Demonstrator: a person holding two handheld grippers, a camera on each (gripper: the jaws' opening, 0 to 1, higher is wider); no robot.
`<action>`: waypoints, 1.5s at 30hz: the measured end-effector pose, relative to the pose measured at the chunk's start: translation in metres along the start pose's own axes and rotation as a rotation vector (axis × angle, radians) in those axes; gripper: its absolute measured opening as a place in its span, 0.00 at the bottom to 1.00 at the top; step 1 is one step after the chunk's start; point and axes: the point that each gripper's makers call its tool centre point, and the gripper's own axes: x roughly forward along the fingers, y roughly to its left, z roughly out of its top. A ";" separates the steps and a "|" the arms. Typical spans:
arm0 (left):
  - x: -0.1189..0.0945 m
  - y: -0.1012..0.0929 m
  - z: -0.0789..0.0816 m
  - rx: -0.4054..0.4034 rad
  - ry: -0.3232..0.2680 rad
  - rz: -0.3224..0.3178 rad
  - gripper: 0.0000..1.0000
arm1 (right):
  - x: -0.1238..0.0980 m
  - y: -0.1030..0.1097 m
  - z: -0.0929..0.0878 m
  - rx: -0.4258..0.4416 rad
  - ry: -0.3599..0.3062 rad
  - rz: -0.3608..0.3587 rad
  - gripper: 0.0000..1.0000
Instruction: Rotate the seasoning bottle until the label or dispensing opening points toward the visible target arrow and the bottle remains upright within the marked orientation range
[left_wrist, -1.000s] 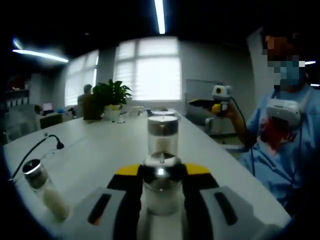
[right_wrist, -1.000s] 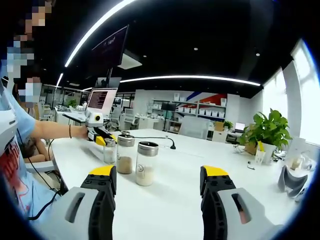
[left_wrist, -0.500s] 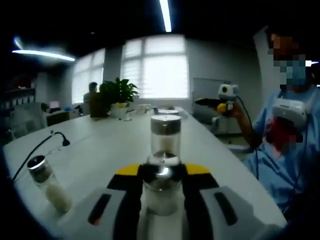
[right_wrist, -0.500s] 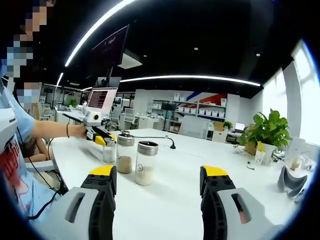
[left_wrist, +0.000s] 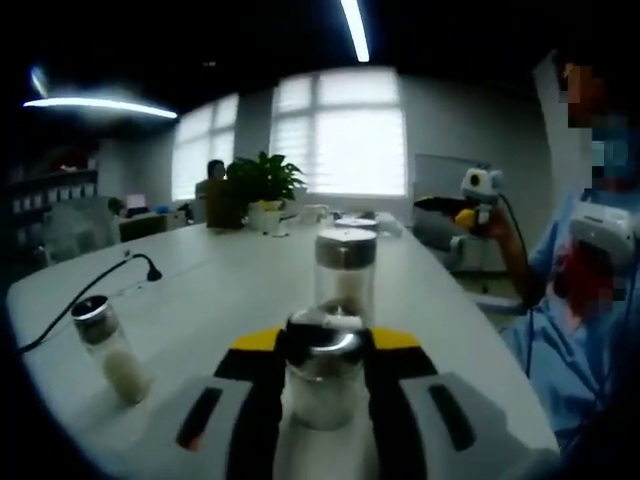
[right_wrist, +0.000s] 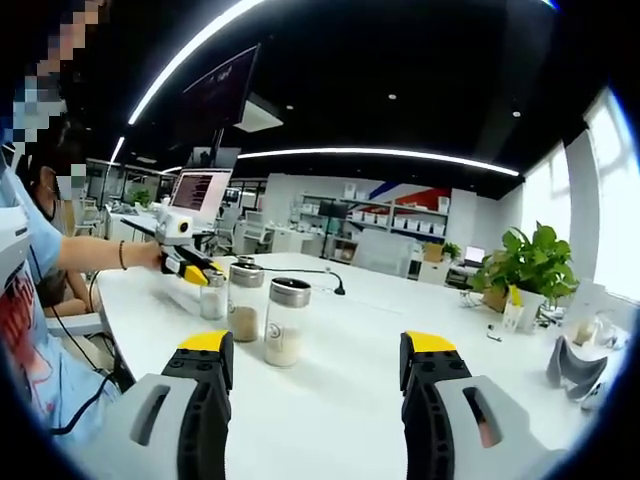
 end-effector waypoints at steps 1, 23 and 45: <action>0.000 0.000 0.000 -0.003 0.000 0.010 0.32 | 0.000 0.001 0.000 0.001 0.000 0.001 0.69; 0.000 0.006 -0.001 -0.056 0.053 0.256 0.32 | 0.007 0.001 -0.007 0.005 0.023 -0.017 0.69; -0.007 0.006 -0.003 -0.138 0.049 0.509 0.32 | 0.011 0.011 -0.010 -0.008 0.038 0.015 0.69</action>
